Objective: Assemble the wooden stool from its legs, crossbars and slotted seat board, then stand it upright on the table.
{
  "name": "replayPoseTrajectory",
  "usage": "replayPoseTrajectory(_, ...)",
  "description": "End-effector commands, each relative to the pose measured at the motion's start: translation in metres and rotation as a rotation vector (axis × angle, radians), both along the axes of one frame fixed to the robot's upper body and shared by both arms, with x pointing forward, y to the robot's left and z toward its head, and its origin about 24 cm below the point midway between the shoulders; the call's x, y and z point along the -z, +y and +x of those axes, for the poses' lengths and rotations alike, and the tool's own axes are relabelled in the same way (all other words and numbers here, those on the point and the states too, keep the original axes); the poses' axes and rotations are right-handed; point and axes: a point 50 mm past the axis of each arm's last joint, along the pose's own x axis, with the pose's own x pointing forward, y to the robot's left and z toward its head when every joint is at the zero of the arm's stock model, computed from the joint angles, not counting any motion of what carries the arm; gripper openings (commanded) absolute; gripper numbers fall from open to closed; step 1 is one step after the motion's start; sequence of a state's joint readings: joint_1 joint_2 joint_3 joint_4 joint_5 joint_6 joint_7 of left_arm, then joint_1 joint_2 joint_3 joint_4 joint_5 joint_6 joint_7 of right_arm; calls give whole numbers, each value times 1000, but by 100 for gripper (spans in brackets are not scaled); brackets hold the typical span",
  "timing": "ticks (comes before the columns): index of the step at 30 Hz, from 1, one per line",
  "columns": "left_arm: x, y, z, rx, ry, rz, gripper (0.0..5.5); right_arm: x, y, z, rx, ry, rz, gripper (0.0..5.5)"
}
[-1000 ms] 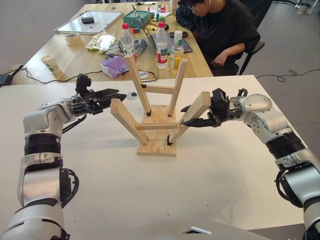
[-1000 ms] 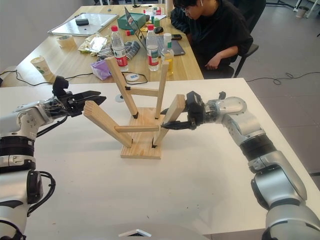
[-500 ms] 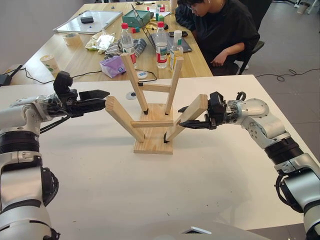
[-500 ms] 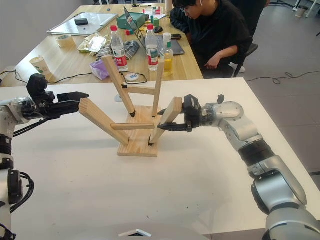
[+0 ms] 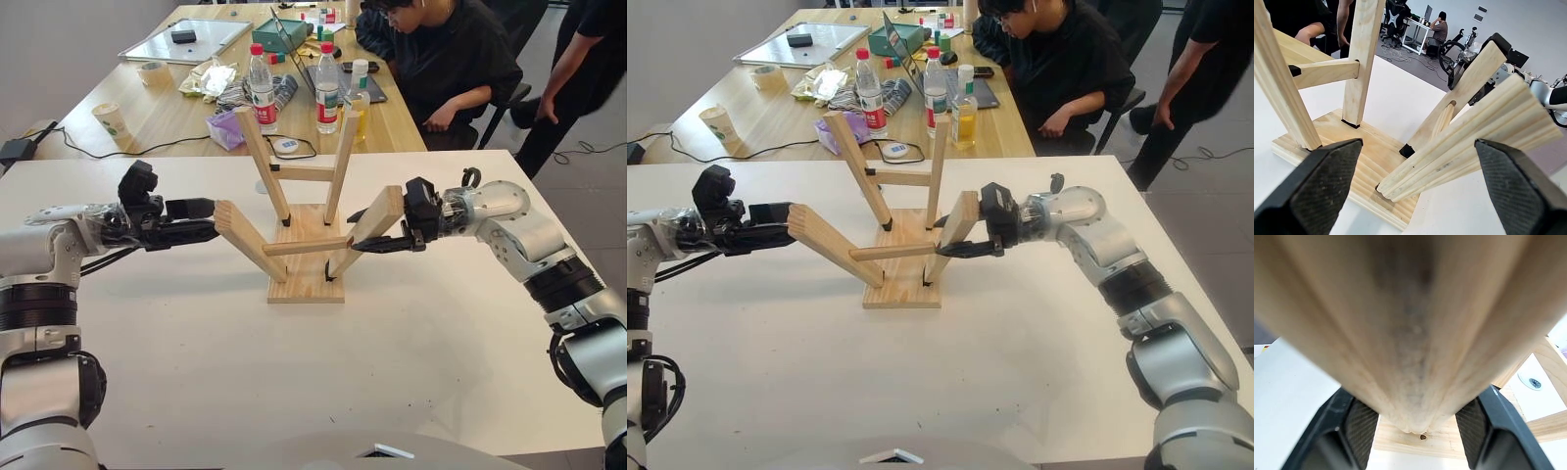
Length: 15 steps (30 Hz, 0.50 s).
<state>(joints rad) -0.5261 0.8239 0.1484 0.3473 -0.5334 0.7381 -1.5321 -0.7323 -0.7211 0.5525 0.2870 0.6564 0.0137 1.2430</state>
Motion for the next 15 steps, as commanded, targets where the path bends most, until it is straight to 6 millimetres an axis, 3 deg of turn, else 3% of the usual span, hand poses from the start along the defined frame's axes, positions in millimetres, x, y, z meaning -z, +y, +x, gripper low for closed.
replayPoseTrajectory(1,1,-17,-3,68,-12,-41,424,141,-31,-54,-14,535,-679,205)
replayPoseTrajectory(8,5,-21,-7,59,-7,-66,424,140,-19,-47,-54,501,-742,205)
replayPoseTrajectory(15,8,-32,-14,21,12,-106,424,135,-15,-36,-135,487,-948,205)
